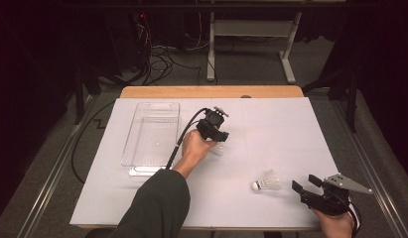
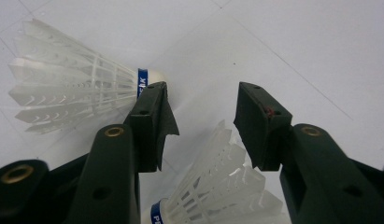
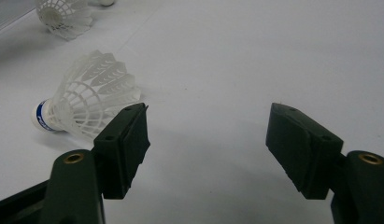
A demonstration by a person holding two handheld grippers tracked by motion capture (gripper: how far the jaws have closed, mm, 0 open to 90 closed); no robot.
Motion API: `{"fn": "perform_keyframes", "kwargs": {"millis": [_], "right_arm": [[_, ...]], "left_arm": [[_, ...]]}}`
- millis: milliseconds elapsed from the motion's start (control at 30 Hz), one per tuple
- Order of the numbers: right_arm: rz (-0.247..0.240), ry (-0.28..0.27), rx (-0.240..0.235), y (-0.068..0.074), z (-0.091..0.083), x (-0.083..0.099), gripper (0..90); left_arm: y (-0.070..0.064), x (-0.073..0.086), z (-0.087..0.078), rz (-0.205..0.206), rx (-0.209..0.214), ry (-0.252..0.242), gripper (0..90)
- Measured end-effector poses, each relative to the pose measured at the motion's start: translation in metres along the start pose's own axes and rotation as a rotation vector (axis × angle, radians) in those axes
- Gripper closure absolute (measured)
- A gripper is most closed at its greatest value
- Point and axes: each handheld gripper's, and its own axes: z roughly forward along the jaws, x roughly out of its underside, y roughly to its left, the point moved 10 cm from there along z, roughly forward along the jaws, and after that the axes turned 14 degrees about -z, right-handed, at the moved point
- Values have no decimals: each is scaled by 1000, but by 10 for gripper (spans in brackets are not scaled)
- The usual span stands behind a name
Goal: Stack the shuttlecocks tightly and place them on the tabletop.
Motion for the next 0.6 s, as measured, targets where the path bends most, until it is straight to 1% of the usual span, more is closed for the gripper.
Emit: {"fn": "perform_keyframes", "kwargs": {"millis": [100, 200, 367, 600], "right_arm": [[0, 0, 0, 0, 0, 0, 305], [-1, 1, 0, 0, 0, 0, 305], [-1, 1, 0, 0, 0, 0, 305], [0, 1, 1, 0, 0, 0, 305]], "left_arm": [[0, 0, -2, 1, 5, -1, 542], [-2, -1, -4, -7, 19, -10, 541], [-4, 1, -2, 6, 14, 5, 538], [-4, -1, -6, 3, 24, -11, 535]]}}
